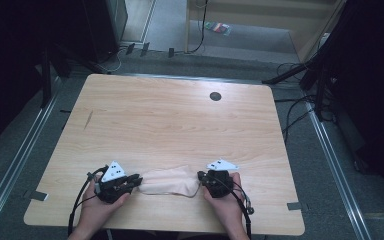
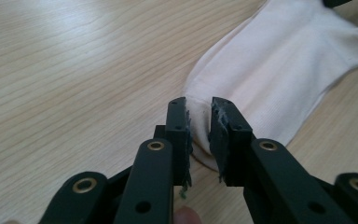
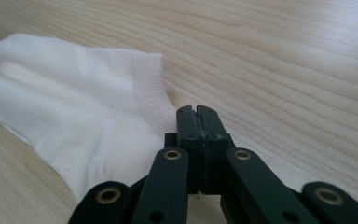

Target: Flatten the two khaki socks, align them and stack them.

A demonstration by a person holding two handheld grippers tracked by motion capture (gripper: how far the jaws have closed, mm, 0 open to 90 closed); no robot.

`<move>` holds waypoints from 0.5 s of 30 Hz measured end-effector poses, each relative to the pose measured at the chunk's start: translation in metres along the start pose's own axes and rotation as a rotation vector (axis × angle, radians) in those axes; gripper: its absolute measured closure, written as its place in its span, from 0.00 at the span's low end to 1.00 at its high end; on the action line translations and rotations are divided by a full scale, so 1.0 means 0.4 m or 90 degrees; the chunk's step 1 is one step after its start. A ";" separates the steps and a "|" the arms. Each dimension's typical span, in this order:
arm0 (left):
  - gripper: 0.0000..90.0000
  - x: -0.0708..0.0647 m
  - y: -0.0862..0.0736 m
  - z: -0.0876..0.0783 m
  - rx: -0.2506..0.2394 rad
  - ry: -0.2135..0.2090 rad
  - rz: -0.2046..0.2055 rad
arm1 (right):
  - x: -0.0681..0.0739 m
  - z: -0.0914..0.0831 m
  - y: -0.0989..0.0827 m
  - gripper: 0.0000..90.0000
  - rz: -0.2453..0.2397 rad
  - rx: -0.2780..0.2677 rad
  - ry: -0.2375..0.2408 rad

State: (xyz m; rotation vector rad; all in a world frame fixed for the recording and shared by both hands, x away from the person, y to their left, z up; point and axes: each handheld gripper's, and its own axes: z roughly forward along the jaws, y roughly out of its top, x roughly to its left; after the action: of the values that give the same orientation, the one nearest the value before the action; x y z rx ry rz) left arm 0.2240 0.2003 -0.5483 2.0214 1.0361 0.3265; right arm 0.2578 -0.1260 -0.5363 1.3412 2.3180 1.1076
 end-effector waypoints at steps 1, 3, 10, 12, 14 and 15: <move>0.85 0.000 0.000 0.000 0.000 0.000 0.000 | -0.003 0.000 -0.001 0.98 0.004 -0.001 0.009; 0.83 -0.007 0.002 0.000 -0.008 0.002 0.007 | -0.005 -0.001 -0.002 0.96 0.011 -0.002 0.012; 0.72 -0.009 0.008 -0.011 -0.047 -0.020 0.003 | -0.014 -0.004 -0.007 0.70 0.017 -0.025 0.030; 0.64 -0.003 0.007 -0.016 -0.066 -0.022 -0.006 | -0.017 -0.011 -0.006 0.58 0.018 -0.048 0.029; 0.62 0.006 0.004 -0.018 -0.079 -0.017 -0.020 | -0.019 -0.013 -0.006 0.55 0.017 -0.057 0.029; 0.57 0.013 0.002 -0.020 -0.086 -0.014 -0.032 | -0.021 -0.017 -0.004 0.48 0.019 -0.066 0.026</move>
State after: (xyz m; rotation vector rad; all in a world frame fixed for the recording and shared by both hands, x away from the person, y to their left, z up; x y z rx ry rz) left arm 0.2233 0.2085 -0.5436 1.8716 1.0220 0.3371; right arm 0.2576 -0.1368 -0.5341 1.3301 2.2417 1.2583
